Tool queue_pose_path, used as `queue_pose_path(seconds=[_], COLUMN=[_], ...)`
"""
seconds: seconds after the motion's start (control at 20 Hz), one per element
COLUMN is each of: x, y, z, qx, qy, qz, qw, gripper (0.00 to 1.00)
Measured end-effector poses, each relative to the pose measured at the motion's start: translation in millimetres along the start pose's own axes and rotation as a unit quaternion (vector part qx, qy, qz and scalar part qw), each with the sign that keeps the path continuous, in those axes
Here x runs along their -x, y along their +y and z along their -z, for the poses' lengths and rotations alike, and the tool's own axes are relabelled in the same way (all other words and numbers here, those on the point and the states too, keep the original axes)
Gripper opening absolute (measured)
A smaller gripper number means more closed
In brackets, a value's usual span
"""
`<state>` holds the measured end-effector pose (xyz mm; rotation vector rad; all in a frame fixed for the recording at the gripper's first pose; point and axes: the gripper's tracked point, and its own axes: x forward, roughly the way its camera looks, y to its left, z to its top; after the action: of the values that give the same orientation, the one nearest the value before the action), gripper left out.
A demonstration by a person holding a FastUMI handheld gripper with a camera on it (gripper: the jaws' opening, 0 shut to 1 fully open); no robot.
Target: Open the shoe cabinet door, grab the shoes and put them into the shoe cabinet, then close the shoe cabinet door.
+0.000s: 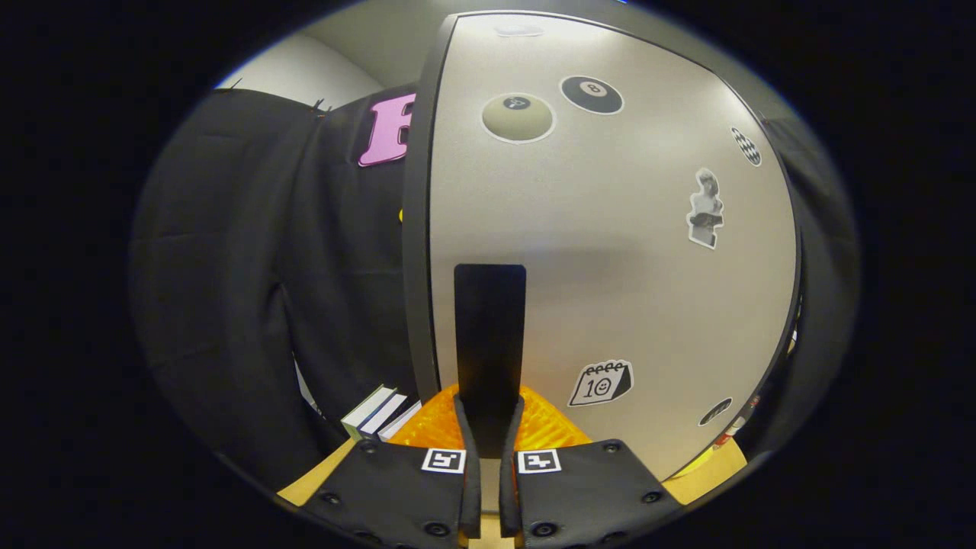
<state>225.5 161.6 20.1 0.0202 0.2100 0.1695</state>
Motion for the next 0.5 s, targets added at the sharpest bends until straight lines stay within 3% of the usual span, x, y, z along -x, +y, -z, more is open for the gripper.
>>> queue_pose_path(seconds=[0.1, 0.5], x=[7.8, 41.9], y=[2.5, -1.7], z=[-0.3, 4.2], qx=[-0.008, -0.010], qy=[-0.003, -0.014], qz=[-0.011, -0.036], qw=[1.000, 0.999], gripper=[0.06, 0.06])
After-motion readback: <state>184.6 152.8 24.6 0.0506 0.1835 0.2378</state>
